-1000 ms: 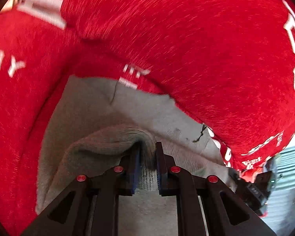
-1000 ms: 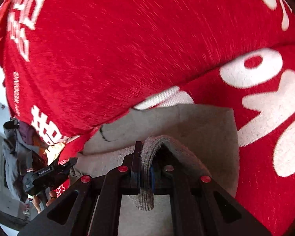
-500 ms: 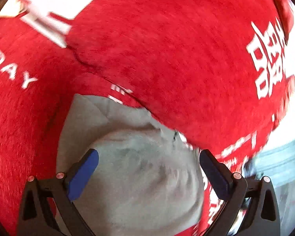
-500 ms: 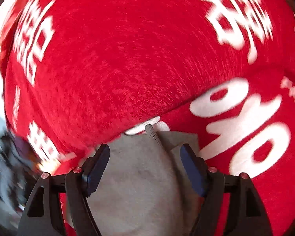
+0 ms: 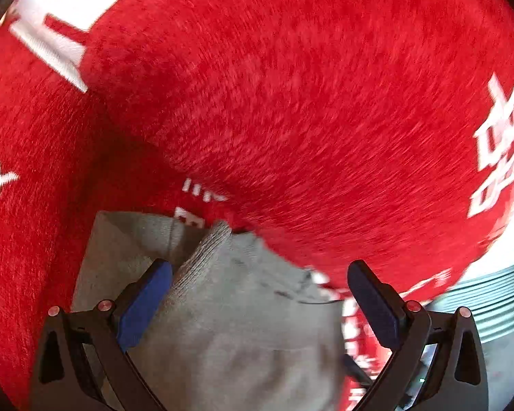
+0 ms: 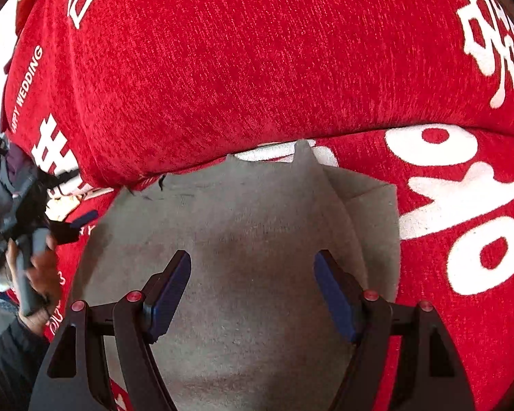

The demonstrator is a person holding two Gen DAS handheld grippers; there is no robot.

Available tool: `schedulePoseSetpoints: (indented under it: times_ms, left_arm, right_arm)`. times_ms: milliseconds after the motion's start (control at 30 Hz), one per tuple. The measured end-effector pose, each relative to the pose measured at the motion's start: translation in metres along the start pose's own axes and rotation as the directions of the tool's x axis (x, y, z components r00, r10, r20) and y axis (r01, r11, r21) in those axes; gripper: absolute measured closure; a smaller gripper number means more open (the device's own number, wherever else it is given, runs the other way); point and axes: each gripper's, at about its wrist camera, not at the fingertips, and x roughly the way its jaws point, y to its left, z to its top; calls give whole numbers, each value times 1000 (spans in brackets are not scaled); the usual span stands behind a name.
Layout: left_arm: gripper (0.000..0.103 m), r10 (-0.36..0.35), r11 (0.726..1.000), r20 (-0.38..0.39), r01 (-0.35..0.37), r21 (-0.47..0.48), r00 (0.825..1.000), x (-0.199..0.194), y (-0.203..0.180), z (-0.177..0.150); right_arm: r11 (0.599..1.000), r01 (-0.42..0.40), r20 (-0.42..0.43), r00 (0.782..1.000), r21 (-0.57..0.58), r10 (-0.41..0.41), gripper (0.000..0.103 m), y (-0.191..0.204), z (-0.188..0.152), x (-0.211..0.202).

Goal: Fold small clothes
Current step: 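Open both grippers to release the folded hem, then press and smooth the half-folded sweatshirt with both grippers open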

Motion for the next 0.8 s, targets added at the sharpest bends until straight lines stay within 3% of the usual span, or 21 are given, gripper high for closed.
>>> schedulePoseSetpoints:
  times_ms: [167, 300, 367, 467, 500, 567, 600, 733, 800]
  left_arm:
    - [0, 52, 993, -9, -50, 108, 999, -29, -7, -8]
    - [0, 91, 952, -95, -59, 299, 991, -1, -48, -26]
    - [0, 157, 921, -147, -91, 380, 977, 31, -63, -32]
    - [0, 373, 855, -155, -274, 441, 915, 78, -49, -32]
    - [0, 380, 859, -153, -287, 423, 912, 80, -38, -26]
    - [0, 308, 886, -118, -239, 398, 944, 69, -29, -21]
    - [0, 285, 895, -117, -220, 388, 951, 65, -25, -20]
    - [0, 300, 864, -71, -240, 443, 951, 56, -21, -25]
    - [0, 292, 881, -69, -240, 408, 954, 46, -18, -21]
  right_arm:
    - [998, 42, 34, 999, -37, -41, 25, 5, 12, -7]
    - [995, 65, 18, 998, -79, -64, 25, 24, 28, 8]
    - [989, 73, -12, 997, -127, -75, 25, 39, 35, 26]
    - [967, 137, -66, 986, -214, -154, 25, 49, 40, 58]
    - [955, 190, -73, 975, -226, -212, 25, 44, 42, 67]
    - [953, 229, -119, 959, -201, -255, 26, 24, 44, 81]
    - [965, 198, -116, 969, -172, -219, 26, 11, 44, 81]
    - [966, 202, -89, 972, -161, -218, 26, -1, 42, 77]
    - [973, 193, -84, 975, -127, -204, 26, -5, 43, 74]
